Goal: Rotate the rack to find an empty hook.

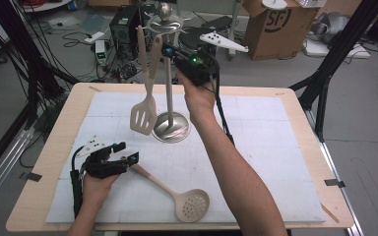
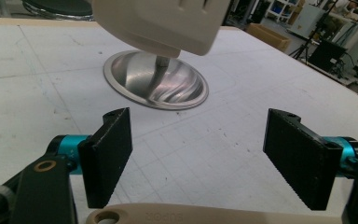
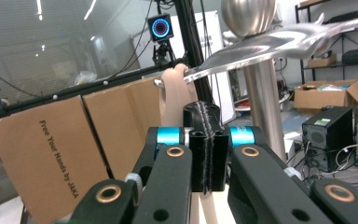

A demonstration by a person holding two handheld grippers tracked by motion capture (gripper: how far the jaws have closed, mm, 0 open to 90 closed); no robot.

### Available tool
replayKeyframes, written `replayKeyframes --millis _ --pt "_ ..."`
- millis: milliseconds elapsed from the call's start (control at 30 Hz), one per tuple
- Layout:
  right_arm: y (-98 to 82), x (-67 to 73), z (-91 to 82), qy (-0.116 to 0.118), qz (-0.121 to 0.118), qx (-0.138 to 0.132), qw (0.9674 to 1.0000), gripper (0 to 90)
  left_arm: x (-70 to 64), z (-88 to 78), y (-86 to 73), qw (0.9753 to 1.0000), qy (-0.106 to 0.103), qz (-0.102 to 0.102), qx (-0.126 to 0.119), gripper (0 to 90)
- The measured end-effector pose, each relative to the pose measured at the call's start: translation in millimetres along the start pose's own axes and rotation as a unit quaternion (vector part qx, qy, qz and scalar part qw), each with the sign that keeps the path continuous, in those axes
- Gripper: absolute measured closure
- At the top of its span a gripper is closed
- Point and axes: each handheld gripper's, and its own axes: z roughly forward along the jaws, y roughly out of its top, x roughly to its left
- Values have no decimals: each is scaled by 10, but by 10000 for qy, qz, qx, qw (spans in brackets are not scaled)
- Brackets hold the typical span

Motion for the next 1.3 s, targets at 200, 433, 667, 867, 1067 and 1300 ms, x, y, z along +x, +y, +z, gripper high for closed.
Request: replayKeyframes --millis 200,433,667,867,1067,1300 --pt "125 -40 -148 -141 -68 -401 9991 900 7 -14 -3 10000 9 -18 -19 244" --pt "399 -195 -338 -418 -86 -728 9964 900 0 -2 -4 10000 2 -10 -6 244" --pt "408 -253 -317 -488 -55 -535 9974 900 -1 -6 -6 10000 9 -9 0 245" --pt "400 -202 -313 -519 -170 -482 9973 900 0 -6 -6 10000 0 -17 -8 245" --pt "384 -213 -299 -507 -124 -510 9973 900 -1 -8 -5 10000 -1 -13 -8 245" --pt "374 -262 -320 -296 211 -536 9979 900 -7 -3 -6 10000 -6 -2 10 245"
